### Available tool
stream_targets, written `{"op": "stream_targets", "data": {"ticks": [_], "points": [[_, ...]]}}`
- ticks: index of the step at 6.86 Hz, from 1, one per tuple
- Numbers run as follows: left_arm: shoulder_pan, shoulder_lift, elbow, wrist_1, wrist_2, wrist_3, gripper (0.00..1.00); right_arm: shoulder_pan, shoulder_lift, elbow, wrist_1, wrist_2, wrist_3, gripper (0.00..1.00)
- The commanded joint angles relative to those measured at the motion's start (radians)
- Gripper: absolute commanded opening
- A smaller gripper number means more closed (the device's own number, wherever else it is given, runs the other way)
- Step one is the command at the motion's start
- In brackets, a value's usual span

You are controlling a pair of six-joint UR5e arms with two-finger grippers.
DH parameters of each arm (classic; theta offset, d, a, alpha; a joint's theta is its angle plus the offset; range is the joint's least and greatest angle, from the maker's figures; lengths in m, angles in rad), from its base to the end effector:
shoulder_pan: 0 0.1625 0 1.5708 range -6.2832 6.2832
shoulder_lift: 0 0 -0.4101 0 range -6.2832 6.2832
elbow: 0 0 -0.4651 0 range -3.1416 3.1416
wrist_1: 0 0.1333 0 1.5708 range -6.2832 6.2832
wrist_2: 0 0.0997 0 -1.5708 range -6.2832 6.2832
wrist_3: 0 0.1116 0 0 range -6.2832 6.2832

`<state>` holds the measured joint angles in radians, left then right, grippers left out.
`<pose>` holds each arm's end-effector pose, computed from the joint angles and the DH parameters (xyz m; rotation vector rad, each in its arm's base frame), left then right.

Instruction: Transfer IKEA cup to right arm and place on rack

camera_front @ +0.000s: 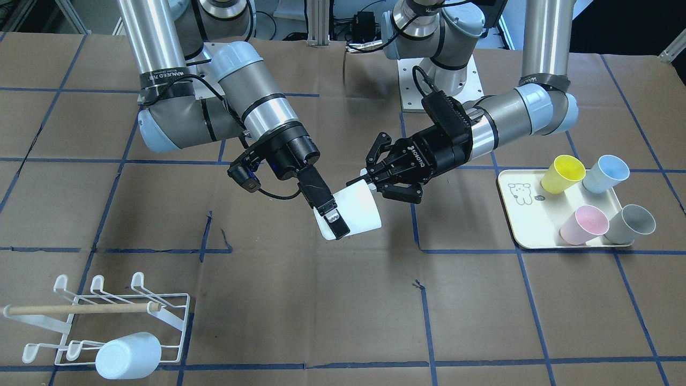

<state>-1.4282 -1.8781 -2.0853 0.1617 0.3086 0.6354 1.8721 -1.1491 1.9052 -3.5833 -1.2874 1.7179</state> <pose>-0.1621 -0.5573 0.2707 -1.1070 -1.6531 1.3679 0.3467 -0.5613 0.2793 1.0826 1.5655 -0.5032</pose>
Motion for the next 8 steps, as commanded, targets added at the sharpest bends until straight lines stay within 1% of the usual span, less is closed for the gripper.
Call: {"op": "stream_targets", "data": {"ticks": [1, 3, 4, 6, 7, 8], "points": [[0.000, 0.001, 0.001, -0.001, 0.001, -0.008, 0.08, -0.001, -0.003, 0.000, 0.001, 0.000, -0.001, 0.57], [0.000, 0.001, 0.001, 0.001, 0.001, -0.013, 0.12, -0.001, -0.004, -0.001, 0.001, 0.000, -0.003, 0.52], [0.000, 0.001, 0.002, 0.001, 0.003, -0.013, 0.18, -0.001, -0.004, -0.002, 0.000, 0.000, -0.004, 0.50], [0.000, 0.001, 0.002, 0.001, 0.001, -0.029, 0.83, -0.001, -0.004, -0.002, 0.000, 0.000, -0.004, 0.50], [0.000, 0.001, 0.005, 0.005, 0.001, -0.052, 0.95, -0.001, -0.004, -0.002, 0.000, 0.002, -0.004, 0.50], [0.002, 0.001, 0.005, 0.016, 0.003, -0.074, 0.98, -0.001, -0.006, -0.002, 0.001, 0.002, -0.004, 0.49]]}}
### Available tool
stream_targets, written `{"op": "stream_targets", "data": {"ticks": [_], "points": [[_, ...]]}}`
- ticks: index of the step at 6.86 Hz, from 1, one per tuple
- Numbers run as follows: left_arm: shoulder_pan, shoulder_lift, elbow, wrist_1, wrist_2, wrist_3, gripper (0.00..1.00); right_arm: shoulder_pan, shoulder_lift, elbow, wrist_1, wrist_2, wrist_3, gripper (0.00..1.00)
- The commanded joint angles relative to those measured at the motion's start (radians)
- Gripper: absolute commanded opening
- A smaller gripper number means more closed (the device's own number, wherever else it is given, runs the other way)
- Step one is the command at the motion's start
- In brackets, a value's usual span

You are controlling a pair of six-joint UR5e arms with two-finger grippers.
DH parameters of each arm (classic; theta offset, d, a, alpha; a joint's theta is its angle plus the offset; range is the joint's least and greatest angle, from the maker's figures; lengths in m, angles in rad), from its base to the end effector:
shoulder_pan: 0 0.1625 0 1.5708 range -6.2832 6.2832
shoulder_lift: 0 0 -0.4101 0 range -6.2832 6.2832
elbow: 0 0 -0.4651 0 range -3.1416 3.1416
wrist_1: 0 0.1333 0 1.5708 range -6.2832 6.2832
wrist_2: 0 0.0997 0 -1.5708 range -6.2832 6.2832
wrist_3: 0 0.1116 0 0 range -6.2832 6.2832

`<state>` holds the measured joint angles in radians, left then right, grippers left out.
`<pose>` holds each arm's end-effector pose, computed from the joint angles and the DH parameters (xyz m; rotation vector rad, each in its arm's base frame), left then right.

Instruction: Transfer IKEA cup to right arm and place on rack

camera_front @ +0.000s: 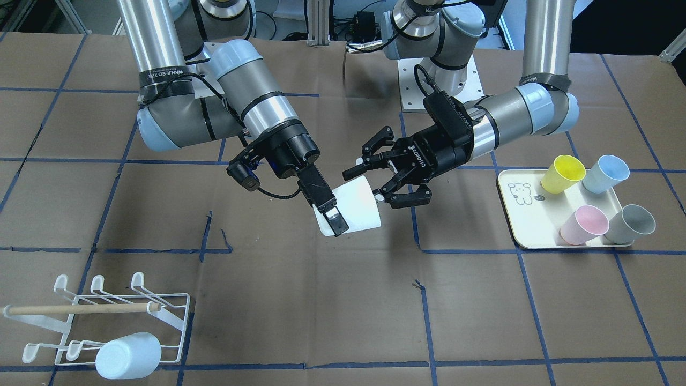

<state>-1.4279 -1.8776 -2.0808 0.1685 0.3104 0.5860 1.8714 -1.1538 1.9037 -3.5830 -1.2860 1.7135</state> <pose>-0.1617 -0.5583 0.2733 -1.0669 -1.6670 1.3478 0.3464 -0.5614 0.2829 1.0749 1.5644 -0.5085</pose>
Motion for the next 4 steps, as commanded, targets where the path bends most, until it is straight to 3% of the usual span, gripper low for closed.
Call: {"op": "stream_targets", "data": {"ticks": [1, 3, 4], "points": [[0.018, 0.000, 0.001, 0.040, 0.001, -0.069, 0.99, 0.000, -0.001, 0.000, 0.001, 0.001, 0.000, 0.49], [0.119, -0.018, -0.005, 0.205, -0.002, -0.216, 0.99, -0.005, 0.000, -0.003, 0.001, 0.001, -0.005, 0.47], [0.182, -0.021, -0.010, 0.219, -0.054, -0.216, 0.99, -0.020, 0.000, -0.005, 0.003, 0.001, -0.011, 0.45]]}}
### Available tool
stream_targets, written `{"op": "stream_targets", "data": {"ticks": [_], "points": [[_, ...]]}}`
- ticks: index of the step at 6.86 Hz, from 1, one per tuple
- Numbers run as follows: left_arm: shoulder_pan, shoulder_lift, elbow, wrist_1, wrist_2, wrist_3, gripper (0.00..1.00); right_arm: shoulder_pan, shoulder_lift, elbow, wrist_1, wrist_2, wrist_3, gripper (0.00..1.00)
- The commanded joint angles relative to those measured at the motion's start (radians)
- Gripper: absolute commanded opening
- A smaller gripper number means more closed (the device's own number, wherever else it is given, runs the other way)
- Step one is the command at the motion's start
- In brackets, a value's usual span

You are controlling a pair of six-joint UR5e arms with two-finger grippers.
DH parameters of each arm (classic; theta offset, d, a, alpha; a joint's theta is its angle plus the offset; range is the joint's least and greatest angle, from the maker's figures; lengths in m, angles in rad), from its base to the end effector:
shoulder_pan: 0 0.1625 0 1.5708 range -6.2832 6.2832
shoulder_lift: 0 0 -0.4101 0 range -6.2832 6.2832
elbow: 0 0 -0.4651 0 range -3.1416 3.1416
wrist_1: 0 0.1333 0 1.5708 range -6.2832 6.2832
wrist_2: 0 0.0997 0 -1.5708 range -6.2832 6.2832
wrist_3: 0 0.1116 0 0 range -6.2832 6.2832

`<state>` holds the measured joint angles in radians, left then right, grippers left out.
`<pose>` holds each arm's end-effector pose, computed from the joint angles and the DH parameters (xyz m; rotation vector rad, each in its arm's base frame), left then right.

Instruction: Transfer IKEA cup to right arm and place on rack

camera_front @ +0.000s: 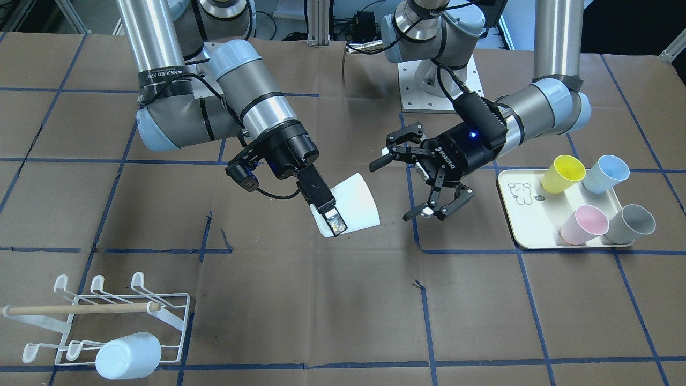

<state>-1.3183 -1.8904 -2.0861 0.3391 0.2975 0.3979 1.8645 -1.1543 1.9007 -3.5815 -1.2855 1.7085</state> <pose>-0.1032 -0.5608 0.2792 -0.9153 -1.7252 1.4315 0.3428 -0.5645 0.2845 1.0753 1.5630 -0.5172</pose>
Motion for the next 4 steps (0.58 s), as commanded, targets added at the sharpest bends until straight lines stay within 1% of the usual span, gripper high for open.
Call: {"op": "stream_targets", "data": {"ticks": [1, 2, 3, 4], "points": [[0.127, -0.010, -0.003, 0.046, -0.054, -0.030, 0.99, -0.046, 0.001, -0.012, 0.000, 0.002, -0.015, 0.43], [0.160, -0.021, -0.002, 0.037, -0.040, -0.031, 0.99, -0.101, -0.002, -0.015, 0.000, 0.047, -0.083, 0.36], [0.163, -0.051, 0.018, 0.026, 0.015, -0.048, 0.99, -0.167, -0.002, -0.014, -0.003, 0.105, -0.212, 0.32], [0.157, -0.052, 0.059, 0.003, 0.181, -0.091, 0.99, -0.235, -0.004, -0.014, -0.003, 0.115, -0.386, 0.31]]}}
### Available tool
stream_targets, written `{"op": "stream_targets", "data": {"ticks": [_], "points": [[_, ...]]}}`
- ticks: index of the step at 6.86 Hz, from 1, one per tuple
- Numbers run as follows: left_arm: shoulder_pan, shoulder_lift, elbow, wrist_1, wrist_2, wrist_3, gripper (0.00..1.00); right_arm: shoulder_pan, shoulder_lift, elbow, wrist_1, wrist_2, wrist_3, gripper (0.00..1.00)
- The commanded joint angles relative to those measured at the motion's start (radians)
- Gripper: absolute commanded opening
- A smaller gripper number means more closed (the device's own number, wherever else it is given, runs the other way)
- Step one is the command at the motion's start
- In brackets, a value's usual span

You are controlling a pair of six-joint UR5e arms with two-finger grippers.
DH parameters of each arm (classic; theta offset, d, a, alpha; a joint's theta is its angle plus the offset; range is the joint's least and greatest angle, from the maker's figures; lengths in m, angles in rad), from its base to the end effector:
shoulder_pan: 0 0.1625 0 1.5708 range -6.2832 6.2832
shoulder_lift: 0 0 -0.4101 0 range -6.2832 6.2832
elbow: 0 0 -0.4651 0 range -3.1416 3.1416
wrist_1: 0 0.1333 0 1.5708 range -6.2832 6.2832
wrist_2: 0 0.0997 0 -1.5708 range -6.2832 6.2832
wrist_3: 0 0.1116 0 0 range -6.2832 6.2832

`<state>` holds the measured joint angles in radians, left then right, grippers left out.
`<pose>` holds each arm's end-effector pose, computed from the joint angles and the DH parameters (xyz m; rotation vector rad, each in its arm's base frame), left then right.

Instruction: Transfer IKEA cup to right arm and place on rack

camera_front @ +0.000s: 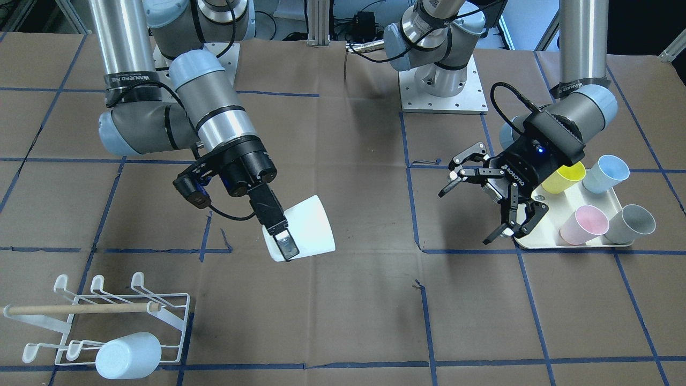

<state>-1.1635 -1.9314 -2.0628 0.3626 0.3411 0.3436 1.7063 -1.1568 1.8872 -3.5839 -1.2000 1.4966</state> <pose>-0.0088 -0.5817 0.2664 -0.7260 -1.8778 1.5147 0.2585 -0.6102 0.2937 0.9786 1.6273 -0.7050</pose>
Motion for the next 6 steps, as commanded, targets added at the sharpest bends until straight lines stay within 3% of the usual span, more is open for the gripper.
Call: {"op": "stream_targets", "data": {"ticks": [1, 2, 4, 6], "points": [[-0.013, -0.015, 0.118, -0.144, 0.247, -0.058, 0.99, -0.117, 0.000, -0.002, -0.002, 0.028, -0.364, 0.30], [-0.056, -0.026, 0.215, -0.266, 0.327, -0.058, 0.99, -0.155, -0.001, 0.000, -0.003, 0.030, -0.504, 0.27], [-0.204, -0.005, 0.362, -0.568, 0.694, -0.060, 0.99, -0.207, 0.005, 0.003, 0.002, 0.013, -0.832, 0.19], [-0.286, 0.088, 0.455, -0.959, 0.913, -0.069, 0.99, -0.278, 0.006, 0.004, 0.004, 0.013, -1.130, 0.19]]}}
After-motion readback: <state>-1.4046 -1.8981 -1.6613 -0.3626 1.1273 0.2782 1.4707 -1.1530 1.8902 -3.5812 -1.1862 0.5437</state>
